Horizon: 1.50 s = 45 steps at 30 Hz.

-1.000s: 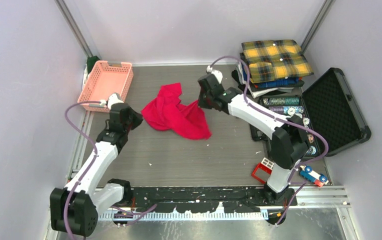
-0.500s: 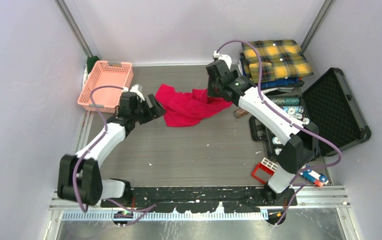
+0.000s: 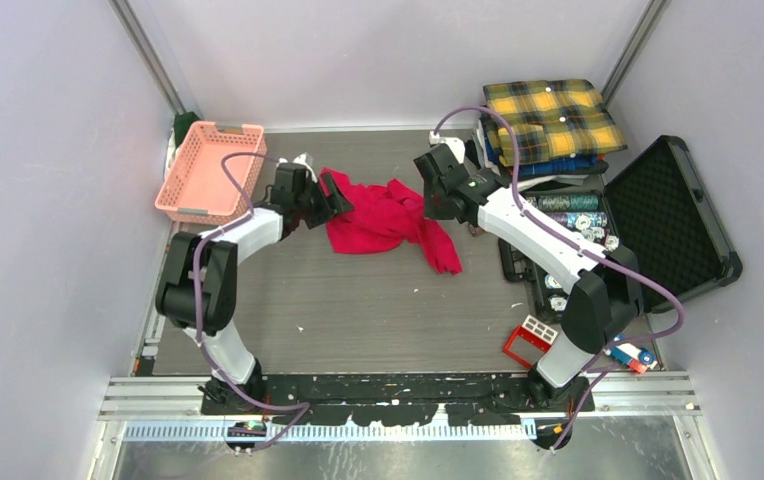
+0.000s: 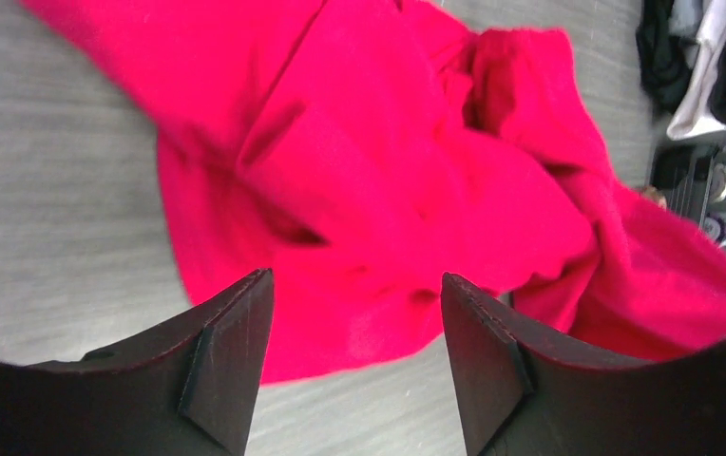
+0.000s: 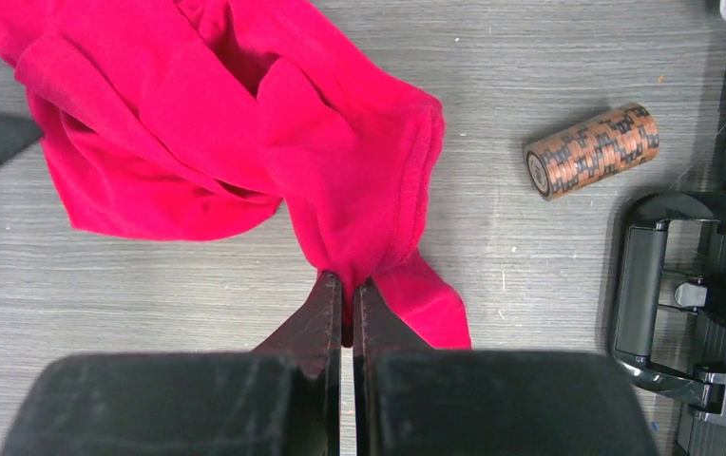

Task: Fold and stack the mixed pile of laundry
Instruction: Flatten out the T-shirt at the center of the board.

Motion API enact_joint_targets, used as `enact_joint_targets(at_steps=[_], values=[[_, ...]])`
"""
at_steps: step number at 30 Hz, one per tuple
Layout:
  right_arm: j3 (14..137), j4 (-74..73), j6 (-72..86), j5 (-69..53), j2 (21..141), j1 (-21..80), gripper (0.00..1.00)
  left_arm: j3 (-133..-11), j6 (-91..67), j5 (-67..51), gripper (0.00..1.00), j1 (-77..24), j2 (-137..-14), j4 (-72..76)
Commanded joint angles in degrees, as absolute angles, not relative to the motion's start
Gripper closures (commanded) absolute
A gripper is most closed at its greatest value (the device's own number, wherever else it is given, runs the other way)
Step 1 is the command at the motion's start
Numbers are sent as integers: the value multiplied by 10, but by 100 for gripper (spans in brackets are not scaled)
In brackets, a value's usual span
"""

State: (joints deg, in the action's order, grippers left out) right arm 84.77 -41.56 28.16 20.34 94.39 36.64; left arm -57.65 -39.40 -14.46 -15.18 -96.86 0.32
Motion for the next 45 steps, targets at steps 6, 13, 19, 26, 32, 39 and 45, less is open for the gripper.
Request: enact_joint_targets(at_steps=[6, 13, 19, 26, 32, 39, 45], values=[[814, -385, 279, 215, 888, 361, 99, -732, -406, -83, 35, -178, -1100, -58], [796, -384, 276, 217, 861, 352, 99, -785, -394, -31, 36, -191, -1137, -119], [789, -383, 274, 217, 850, 346, 99, -819, -381, -4, 78, -202, -1155, -165], [783, -381, 273, 216, 844, 334, 99, -831, -364, 24, 100, -215, -1131, -183], [824, -396, 270, 219, 838, 317, 99, -842, -336, 65, 100, -216, -1060, -220], [850, -406, 266, 217, 826, 310, 99, -800, -313, 135, 100, -216, -958, -258], [801, -388, 284, 194, 826, 310, 99, -714, -317, 128, 60, -217, -933, -231]])
